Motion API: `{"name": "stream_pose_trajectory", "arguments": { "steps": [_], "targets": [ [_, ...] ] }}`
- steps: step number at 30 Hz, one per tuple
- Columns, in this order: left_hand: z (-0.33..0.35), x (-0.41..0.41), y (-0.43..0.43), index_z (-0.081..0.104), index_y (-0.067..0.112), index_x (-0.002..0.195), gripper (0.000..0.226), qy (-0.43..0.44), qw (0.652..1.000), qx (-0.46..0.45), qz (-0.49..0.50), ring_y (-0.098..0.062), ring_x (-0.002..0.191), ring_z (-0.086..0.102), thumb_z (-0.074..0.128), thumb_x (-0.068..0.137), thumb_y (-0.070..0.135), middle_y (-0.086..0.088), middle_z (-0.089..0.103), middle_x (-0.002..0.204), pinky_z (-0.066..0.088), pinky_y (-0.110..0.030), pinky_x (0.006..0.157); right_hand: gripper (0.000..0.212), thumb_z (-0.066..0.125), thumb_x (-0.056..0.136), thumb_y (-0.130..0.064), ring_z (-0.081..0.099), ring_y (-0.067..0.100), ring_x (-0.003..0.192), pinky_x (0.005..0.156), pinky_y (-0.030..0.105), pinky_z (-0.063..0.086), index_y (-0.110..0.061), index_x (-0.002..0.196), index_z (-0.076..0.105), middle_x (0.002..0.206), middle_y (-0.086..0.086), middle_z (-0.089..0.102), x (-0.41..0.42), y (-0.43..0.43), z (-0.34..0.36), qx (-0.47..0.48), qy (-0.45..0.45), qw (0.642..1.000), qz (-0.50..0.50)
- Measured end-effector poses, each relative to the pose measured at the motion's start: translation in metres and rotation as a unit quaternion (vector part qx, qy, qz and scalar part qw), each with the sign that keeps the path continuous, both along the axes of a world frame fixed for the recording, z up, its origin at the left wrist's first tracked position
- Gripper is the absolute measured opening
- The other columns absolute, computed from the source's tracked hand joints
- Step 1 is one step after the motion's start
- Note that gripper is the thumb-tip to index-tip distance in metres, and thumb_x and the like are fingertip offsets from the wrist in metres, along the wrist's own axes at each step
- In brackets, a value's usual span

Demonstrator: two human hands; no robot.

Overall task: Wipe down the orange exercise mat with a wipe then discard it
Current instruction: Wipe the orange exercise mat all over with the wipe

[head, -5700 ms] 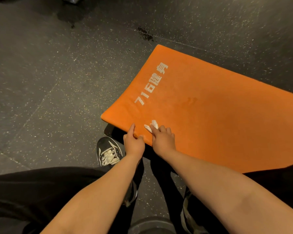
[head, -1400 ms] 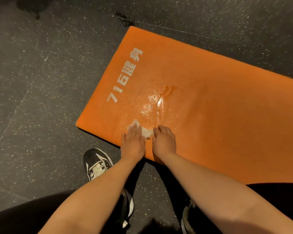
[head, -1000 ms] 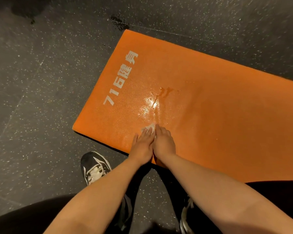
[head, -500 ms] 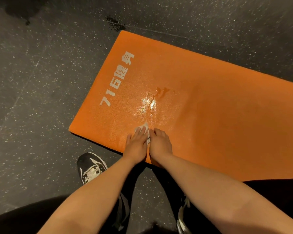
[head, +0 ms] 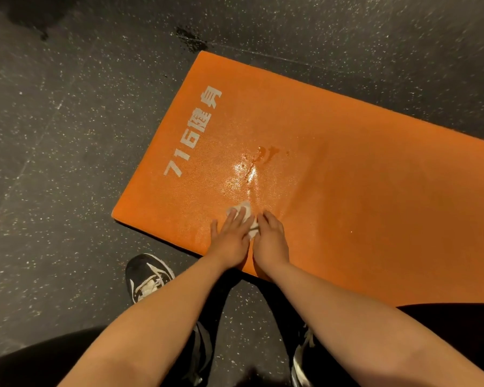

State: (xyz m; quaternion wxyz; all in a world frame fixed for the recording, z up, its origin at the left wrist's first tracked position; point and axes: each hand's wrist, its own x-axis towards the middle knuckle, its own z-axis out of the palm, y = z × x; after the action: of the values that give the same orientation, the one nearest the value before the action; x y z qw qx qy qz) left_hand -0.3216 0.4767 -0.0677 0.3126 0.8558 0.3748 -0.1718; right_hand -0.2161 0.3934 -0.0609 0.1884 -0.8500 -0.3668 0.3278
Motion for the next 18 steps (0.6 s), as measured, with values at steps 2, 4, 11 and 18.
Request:
{"name": "stream_pose_trajectory", "arguments": {
  "steps": [2, 4, 11, 18],
  "targets": [
    [0.000, -0.004, 0.014, 0.005, 0.039, 0.159, 0.059, 0.023, 0.999, 0.021, 0.030, -0.015, 0.153, -0.014, 0.031, 0.106, 0.039, 0.008, -0.011, 0.167, -0.011, -0.057, 0.119, 0.058, 0.040, 0.101, -0.004, 0.012, 0.023, 0.153, 0.123, 0.032, 0.015, -0.013, 0.158, 0.032, 0.166, 0.005, 0.023, -0.003, -0.002, -0.002, -0.014, -0.017, 0.999, 0.042],
    [0.001, -0.010, 0.030, 0.002, 0.037, 0.160, 0.062, 0.047, 0.992, 0.030, 0.110, -0.019, 0.153, -0.015, 0.031, 0.106, 0.042, 0.006, -0.014, 0.167, -0.007, -0.058, 0.120, 0.059, 0.042, 0.101, -0.004, 0.011, 0.026, 0.154, 0.124, 0.033, 0.013, -0.011, 0.158, 0.031, 0.166, 0.007, 0.022, -0.005, -0.002, -0.004, -0.024, -0.034, 0.997, 0.067],
    [0.011, 0.001, -0.011, 0.005, 0.037, 0.160, 0.057, 0.016, 0.998, -0.009, 0.052, -0.015, 0.153, -0.016, 0.027, 0.108, 0.035, 0.007, -0.012, 0.167, -0.011, -0.055, 0.121, 0.056, 0.046, 0.098, -0.007, 0.023, 0.027, 0.149, 0.123, 0.033, 0.018, -0.007, 0.154, 0.038, 0.160, 0.011, 0.034, -0.007, 0.000, 0.007, 0.001, -0.011, 1.000, 0.003],
    [0.009, -0.049, 0.000, -0.002, 0.035, 0.160, 0.061, 0.067, 0.997, 0.025, 0.033, -0.016, 0.154, -0.014, 0.024, 0.106, 0.050, 0.009, -0.016, 0.165, -0.006, -0.051, 0.122, 0.052, 0.043, 0.101, -0.022, 0.012, 0.028, 0.153, 0.124, 0.047, 0.009, -0.020, 0.153, 0.039, 0.165, 0.006, 0.023, -0.024, -0.016, 0.012, -0.075, -0.077, 0.987, 0.120]
  ]
}}
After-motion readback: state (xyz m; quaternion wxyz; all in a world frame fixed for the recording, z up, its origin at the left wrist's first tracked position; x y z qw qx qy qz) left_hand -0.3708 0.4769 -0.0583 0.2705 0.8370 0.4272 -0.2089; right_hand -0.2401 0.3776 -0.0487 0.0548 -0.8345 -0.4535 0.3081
